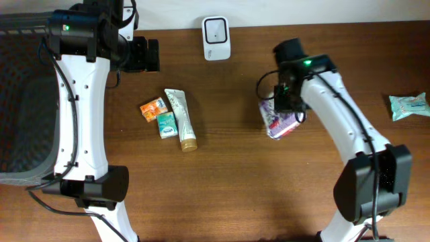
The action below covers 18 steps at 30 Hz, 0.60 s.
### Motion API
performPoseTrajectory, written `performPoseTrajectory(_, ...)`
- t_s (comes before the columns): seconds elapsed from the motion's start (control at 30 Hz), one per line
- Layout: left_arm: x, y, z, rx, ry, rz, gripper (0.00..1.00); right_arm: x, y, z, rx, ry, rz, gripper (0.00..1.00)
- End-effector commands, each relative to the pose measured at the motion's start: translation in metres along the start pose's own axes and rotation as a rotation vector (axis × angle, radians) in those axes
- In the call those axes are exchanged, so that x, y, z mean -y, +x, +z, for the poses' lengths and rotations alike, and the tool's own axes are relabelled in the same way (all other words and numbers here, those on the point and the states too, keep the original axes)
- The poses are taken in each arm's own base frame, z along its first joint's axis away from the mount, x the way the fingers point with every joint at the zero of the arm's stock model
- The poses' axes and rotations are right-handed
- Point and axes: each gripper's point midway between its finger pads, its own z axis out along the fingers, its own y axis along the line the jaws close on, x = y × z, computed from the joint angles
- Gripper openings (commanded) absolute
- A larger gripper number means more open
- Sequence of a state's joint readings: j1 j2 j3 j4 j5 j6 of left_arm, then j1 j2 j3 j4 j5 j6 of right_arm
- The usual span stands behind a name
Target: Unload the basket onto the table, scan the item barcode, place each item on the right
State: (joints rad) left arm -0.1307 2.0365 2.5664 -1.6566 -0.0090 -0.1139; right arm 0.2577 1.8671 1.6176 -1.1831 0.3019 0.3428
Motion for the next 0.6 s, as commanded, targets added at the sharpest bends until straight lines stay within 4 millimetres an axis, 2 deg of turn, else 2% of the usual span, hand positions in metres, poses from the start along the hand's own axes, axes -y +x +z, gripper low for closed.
performPoseTrajectory(0.0,0.001,0.0,0.0,0.002,-0.005,-0.002,0.99,0.033,-0.01,-0.005,0.116,0.331,0.055,0.04)
performPoseTrajectory(0.13,0.001,0.0,0.0,0.002,-0.004,-0.002,0.99,0.033,0.002,0.018,0.038,0.391,0.001,0.04)
performPoseTrajectory(0.3,0.001,0.0,0.0,0.002,-0.004,-0.002,0.99,0.012,0.005,0.042,-0.002,0.335,-0.008,0.07)
performPoseTrajectory(0.33,0.001,0.0,0.0,0.002,-0.004,-0.002,0.99,0.004,0.007,0.044,-0.013,0.294,-0.006,0.15)
performPoseTrajectory(0.47,0.0,0.0,0.0,0.003,-0.005,-0.002,0.99,-0.044,0.012,0.044,-0.017,0.122,-0.05,0.29)
performPoseTrajectory(0.53,0.001,0.0,0.0,0.002,-0.005,-0.002,0.99,-0.067,0.012,0.042,0.001,0.059,-0.077,0.52)
performPoseTrajectory(0.57,0.001,0.0,0.0,0.002,-0.005,-0.002,0.99,-0.087,0.014,0.039,0.009,-0.006,-0.089,0.68)
